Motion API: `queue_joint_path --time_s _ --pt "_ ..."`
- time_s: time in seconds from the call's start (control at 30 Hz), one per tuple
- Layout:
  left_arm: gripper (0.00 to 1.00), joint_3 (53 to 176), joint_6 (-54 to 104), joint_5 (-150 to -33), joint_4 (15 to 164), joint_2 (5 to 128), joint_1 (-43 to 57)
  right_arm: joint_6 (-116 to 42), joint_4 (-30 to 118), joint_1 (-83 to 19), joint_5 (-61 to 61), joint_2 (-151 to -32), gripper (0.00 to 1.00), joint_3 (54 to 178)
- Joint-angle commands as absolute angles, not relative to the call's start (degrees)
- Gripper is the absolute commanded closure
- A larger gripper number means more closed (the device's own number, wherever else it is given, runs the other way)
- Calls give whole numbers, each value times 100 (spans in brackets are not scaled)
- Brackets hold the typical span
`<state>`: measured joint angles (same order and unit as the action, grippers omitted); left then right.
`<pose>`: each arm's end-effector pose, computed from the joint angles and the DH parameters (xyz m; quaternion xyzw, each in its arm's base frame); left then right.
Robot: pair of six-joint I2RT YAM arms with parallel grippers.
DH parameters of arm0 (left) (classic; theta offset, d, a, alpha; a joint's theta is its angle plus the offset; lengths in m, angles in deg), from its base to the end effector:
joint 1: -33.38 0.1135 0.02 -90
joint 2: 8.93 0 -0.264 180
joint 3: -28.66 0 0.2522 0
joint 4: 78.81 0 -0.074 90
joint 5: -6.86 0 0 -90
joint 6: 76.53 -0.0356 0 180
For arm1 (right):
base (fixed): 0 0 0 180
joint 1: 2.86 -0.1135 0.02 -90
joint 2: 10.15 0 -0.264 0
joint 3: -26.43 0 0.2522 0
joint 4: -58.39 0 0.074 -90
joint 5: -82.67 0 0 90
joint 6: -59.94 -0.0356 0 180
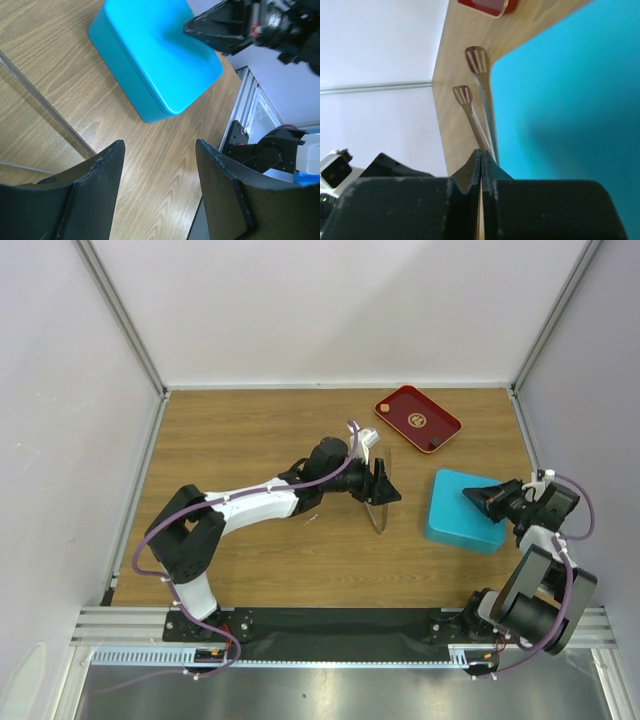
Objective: Pack the chocolate
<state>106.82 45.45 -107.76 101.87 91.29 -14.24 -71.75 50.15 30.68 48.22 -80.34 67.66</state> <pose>0.2584 -0.3052 0.2398 0.2289 0.7832 -0.4878 0.3104 0.2047 -0.1005 0.1828 0.3196 0.7542 0.4443 0.3628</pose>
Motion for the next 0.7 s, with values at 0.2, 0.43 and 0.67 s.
queue_joint_path --time_s 0.2,0.43,0.67 --pt "35 10641 4449 -10634 10158 8828 -1461 -8191 7890 3185 5076 -9267 100 5794" --pt "35 10772 4405 -10555 9983 8775 -1487 -7911 6726 3185 5007 -8233 100 6391" --pt "35 10825 4195 -10310 9580 8372 -1496 -6875 3852 2440 3612 -7467 95 8165"
